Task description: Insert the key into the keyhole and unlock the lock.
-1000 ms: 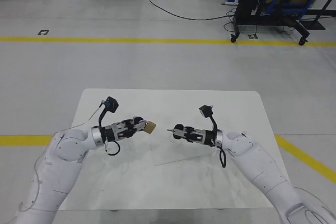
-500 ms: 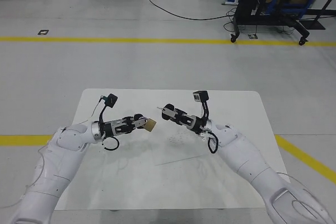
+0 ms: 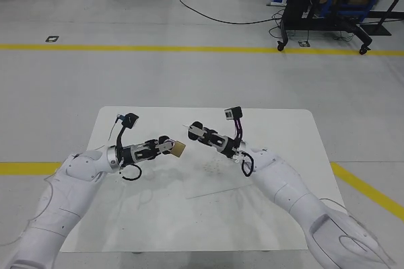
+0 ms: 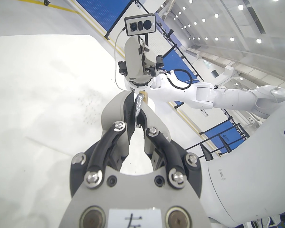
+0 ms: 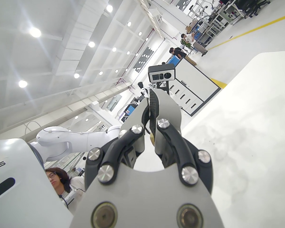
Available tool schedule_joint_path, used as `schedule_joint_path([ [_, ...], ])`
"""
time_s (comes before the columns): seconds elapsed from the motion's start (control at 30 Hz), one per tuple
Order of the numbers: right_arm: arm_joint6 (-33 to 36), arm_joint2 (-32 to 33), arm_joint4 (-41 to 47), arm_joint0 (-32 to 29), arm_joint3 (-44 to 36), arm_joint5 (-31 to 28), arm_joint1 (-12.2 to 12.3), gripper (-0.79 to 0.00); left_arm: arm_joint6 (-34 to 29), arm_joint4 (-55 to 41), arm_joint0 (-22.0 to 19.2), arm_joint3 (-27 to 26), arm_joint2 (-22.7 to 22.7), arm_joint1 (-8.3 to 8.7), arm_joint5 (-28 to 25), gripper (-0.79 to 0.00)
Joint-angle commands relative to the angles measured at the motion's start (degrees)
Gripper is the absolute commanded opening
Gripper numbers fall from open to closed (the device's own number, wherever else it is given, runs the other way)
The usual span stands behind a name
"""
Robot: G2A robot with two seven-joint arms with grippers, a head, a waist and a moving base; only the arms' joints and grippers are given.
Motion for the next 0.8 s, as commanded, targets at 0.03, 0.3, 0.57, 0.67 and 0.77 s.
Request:
schedule_joint_path([
  [0.03, 2.9, -0.4, 1.3, 0.5, 1.3, 0.0, -0.7, -0.785, 0.3, -0.8, -0.5, 0.4, 0.9, 0.28, -0.3, -0.785],
  [0.3, 6.5, -2.7, 1.0, 1.7, 3.1, 0.0, -2.6, -0.785, 0.4, -3.9, -1.7, 3.0, 2.0, 0.96, -0.4, -0.785],
  [0.57, 6.5, -1.7, 1.3, 2.0, 4.4, 0.0, -3.1, -0.785, 0.7, -4.3, -2.6, 5.1, 2.2, 1.35, -0.7, -0.785],
  [0.67, 6.5, -1.5, 1.5, 2.0, 4.3, 0.0, -3.1, -0.785, 1.5, -1.6, -3.2, 6.3, 1.5, 1.51, -0.7, -0.785],
  [0.77, 6.5, -1.5, 1.5, 2.0, 4.3, 0.0, -3.1, -0.785, 1.5, -1.6, -3.2, 6.3, 1.5, 1.51, -0.7, -0.785],
])
